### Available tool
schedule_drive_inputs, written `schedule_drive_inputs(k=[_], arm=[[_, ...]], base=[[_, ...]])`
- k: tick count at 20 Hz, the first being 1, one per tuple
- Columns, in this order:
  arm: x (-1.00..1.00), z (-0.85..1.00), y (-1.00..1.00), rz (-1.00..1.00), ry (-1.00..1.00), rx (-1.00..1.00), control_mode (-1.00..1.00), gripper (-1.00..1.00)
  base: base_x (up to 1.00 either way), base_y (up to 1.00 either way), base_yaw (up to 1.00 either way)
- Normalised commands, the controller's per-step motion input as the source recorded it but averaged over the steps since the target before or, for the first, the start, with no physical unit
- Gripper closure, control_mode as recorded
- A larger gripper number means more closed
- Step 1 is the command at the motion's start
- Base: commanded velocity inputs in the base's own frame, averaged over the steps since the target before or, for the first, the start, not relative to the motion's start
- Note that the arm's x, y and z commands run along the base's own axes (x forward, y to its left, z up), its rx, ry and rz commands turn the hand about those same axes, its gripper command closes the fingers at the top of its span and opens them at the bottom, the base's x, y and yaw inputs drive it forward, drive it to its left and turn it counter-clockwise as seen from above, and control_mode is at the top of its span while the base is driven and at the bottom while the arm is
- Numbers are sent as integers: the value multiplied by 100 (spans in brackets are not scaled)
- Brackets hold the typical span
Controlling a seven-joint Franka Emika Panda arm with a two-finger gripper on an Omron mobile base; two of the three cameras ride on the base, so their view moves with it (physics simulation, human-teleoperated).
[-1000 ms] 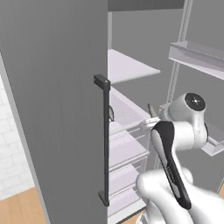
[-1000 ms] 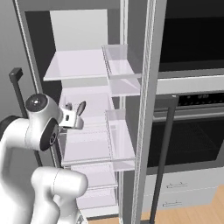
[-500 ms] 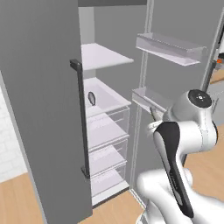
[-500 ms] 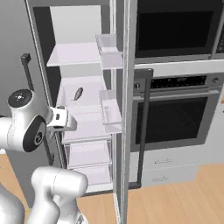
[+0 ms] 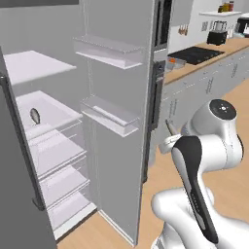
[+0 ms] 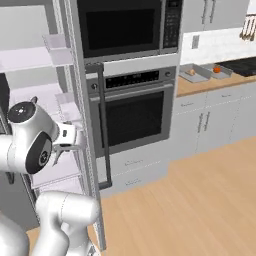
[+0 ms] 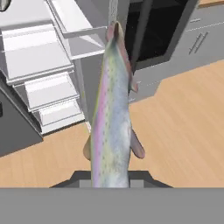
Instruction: Place one squash and one fish in each tupperware on the nearby counter, to pack two identical lunches.
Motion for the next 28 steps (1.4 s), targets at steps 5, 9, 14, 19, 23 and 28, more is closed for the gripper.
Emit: schedule_drive_inputs(k=[5, 9, 14, 19, 23, 28], arm=[[0, 0, 0, 0, 0, 0, 100, 100], [0, 0, 0, 0, 0, 0, 100, 100], [0, 0, 0, 0, 0, 0, 100, 100], [0, 0, 0, 0, 0, 0, 100, 100], [0, 0, 0, 0, 0, 0, 100, 100], [0, 0, 0, 0, 0, 0, 100, 100]], base=[[0, -54, -55], [46, -36, -45], [100, -5, -26], [100, -2, -8], [100, -16, 0], [100, -28, 0]])
